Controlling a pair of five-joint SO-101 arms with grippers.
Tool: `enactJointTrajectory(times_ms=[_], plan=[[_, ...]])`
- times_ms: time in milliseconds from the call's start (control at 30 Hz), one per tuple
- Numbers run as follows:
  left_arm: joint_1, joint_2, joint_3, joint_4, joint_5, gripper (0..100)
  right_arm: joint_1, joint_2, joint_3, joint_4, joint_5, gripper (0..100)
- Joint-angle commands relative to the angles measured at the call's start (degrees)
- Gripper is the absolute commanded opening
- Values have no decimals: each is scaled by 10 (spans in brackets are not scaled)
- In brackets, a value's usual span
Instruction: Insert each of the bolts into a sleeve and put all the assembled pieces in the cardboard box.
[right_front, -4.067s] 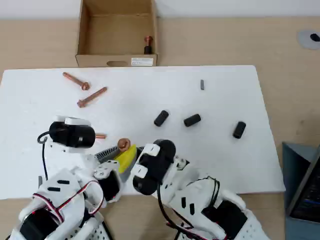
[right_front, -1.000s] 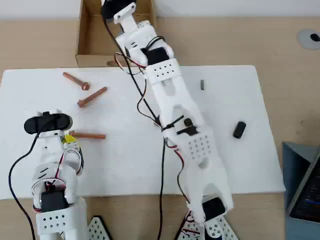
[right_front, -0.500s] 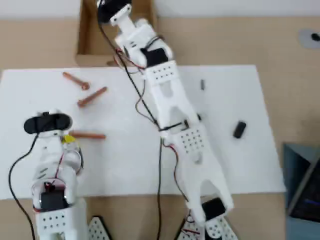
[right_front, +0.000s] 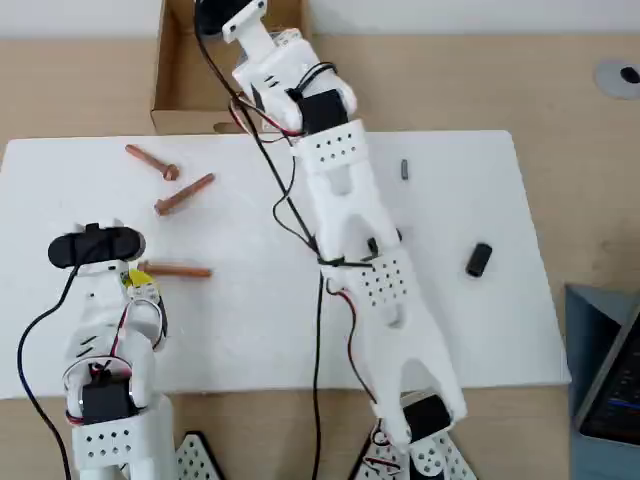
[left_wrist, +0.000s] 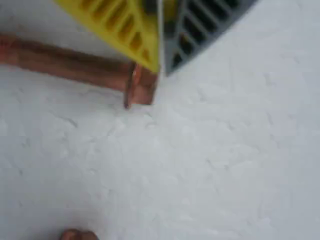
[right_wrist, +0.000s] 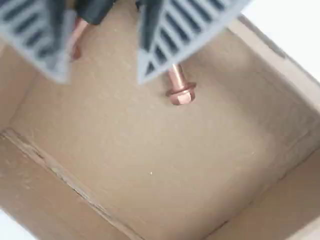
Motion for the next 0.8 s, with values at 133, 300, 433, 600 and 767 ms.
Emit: enactJointTrajectory(times_ms=[133,300,433,600,767], plan=[[-2,-1,7,-6,0,2,-9,-92,-36,136,4,9],[-2,-1,7,-6,0,2,-10,-149,-37,241,3,9],[-2,-1,7,-6,0,2,-10,-185,-37,311,3,9],[-2,-1,7,-6,0,2,-7,-228,-36,369,-16,9],[-2,-1,7,-6,0,2,3,-271,-19,371,-22,9]])
